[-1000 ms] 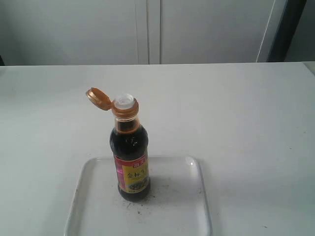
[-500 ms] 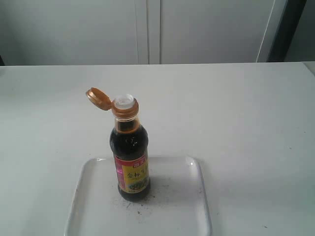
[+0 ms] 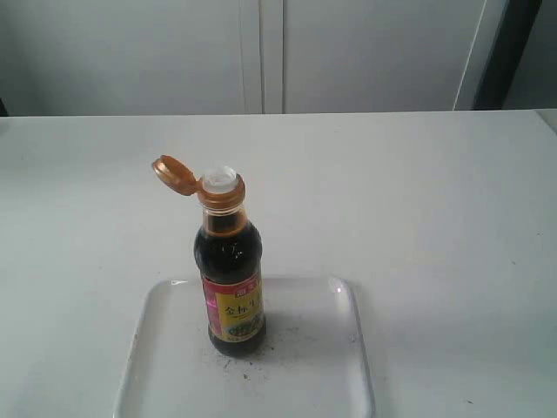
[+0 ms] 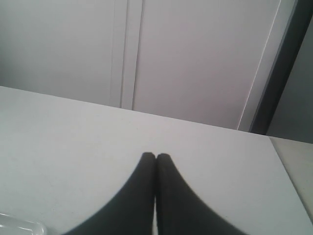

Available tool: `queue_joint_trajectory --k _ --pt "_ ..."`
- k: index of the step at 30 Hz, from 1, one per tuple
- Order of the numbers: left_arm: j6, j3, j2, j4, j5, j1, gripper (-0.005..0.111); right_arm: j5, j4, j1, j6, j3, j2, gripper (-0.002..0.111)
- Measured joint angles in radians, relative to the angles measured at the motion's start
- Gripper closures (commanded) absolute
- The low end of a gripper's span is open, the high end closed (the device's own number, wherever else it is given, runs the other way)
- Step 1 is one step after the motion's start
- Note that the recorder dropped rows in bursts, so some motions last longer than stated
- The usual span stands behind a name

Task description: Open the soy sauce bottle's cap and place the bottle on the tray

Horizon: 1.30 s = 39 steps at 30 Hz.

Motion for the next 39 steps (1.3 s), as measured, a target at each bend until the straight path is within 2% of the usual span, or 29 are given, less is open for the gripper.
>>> queue_joint_trajectory --k 39 --pt "0.000 0.009 0.000 -0.015 -0.036 0.000 0.107 0.000 0.000 0.000 -0.003 0.000 0.000 0.108"
